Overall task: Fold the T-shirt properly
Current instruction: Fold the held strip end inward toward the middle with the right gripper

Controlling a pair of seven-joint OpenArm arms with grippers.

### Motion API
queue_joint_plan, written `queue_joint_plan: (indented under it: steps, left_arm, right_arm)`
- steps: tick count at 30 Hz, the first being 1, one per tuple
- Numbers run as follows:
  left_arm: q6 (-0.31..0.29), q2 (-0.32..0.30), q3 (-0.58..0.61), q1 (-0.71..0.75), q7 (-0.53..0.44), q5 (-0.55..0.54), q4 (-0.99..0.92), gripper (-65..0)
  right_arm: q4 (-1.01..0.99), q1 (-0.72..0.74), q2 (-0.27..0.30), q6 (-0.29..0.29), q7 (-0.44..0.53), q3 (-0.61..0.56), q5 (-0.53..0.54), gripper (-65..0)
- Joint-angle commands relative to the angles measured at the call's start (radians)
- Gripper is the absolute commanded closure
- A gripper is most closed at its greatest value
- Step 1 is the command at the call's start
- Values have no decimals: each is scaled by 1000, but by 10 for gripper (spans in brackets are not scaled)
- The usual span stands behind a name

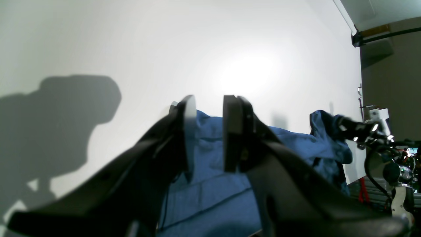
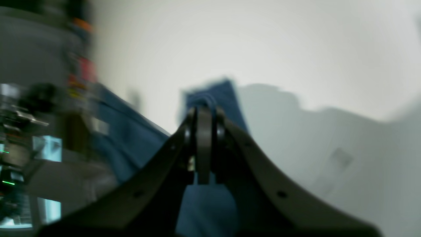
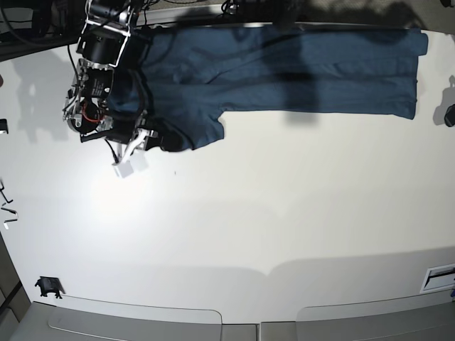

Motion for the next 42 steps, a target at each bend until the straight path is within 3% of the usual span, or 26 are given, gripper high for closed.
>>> queue_joint_plan:
  steps: [1,5,12,17,35,42]
  left_arm:
    - [-8,-31,-10,-5,-18,-28,14,-127]
    - [-8,-31,-10,-5,-18,-28,14,-127]
    - [-8,-31,-10,-5,-19,-28,14,-127]
    - [-8,-31,-10,-5,-19,-28,14,-127]
    - [-8,-31,-10,-5,-19,-28,14,-127]
    - [-8,-31,-10,-5,-19,-28,14,-127]
  right_arm:
    - [17,24,11,6,14,1,69,0]
    - [18,9,11,6,14,1,224,0]
    - [18,-85,11,6,14,1,246,0]
    - [29,-167,11,6,14,1,399,0]
    - [562,-466,11,6,14,1,403,0]
    - [643,-569,8,6,14,-3,403,0]
